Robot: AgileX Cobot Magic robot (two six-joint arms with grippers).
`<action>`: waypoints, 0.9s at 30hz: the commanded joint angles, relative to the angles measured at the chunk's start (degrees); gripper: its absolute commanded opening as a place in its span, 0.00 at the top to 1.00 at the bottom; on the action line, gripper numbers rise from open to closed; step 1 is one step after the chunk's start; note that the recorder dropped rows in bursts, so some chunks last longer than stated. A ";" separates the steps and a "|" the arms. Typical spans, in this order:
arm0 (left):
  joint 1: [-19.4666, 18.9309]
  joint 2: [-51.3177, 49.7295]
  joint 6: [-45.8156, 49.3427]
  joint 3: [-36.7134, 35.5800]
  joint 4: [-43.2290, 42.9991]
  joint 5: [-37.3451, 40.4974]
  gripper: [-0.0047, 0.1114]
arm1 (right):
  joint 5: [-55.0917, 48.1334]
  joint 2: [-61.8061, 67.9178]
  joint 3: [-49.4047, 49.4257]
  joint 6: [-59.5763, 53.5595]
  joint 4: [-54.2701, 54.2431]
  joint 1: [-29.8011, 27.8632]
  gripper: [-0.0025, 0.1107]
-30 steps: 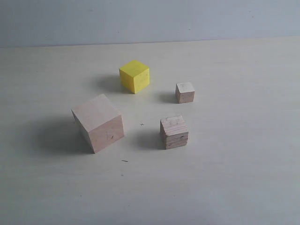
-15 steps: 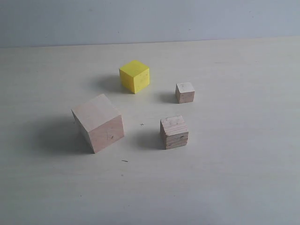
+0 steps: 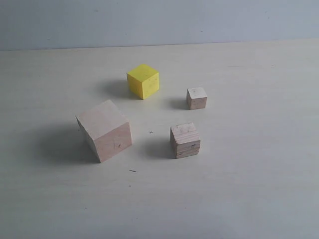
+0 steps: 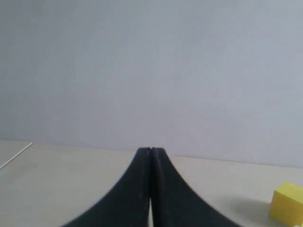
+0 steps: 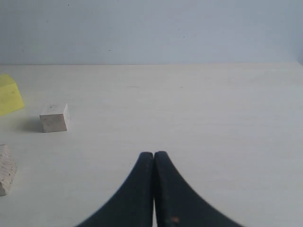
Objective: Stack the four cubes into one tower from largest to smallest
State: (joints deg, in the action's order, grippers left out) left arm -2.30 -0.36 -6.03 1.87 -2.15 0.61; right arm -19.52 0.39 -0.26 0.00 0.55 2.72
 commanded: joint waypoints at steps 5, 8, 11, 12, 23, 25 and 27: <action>0.08 -5.11 -3.45 8.66 -0.24 3.12 0.96 | 0.28 -0.39 0.26 0.00 -0.12 -0.36 0.98; 0.50 -8.61 -3.45 12.60 -0.24 7.75 0.96 | 0.28 -0.39 0.26 0.00 -0.12 -0.36 0.98; 2.20 -12.37 -3.35 16.88 -0.12 11.55 0.96 | 0.28 -0.39 0.26 0.00 -0.12 -0.36 0.98; 3.15 -13.84 -3.22 18.26 0.21 13.00 0.96 | 0.28 -0.39 0.26 0.00 -0.12 -0.36 0.98; 16.62 -33.42 21.35 25.61 27.69 29.74 0.96 | 0.28 -0.39 0.26 0.00 -0.12 -0.36 0.98; 18.15 -38.42 27.28 25.61 36.91 30.60 0.96 | 0.28 -0.39 0.26 0.00 -0.12 -0.36 0.98; 18.25 -41.42 27.28 25.61 40.33 29.29 0.96 | 0.28 -0.39 0.26 0.00 -0.12 -0.36 0.98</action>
State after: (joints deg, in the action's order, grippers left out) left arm 15.50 -39.29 19.60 27.05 33.34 31.22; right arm -19.52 0.39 -0.26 0.00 0.55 2.72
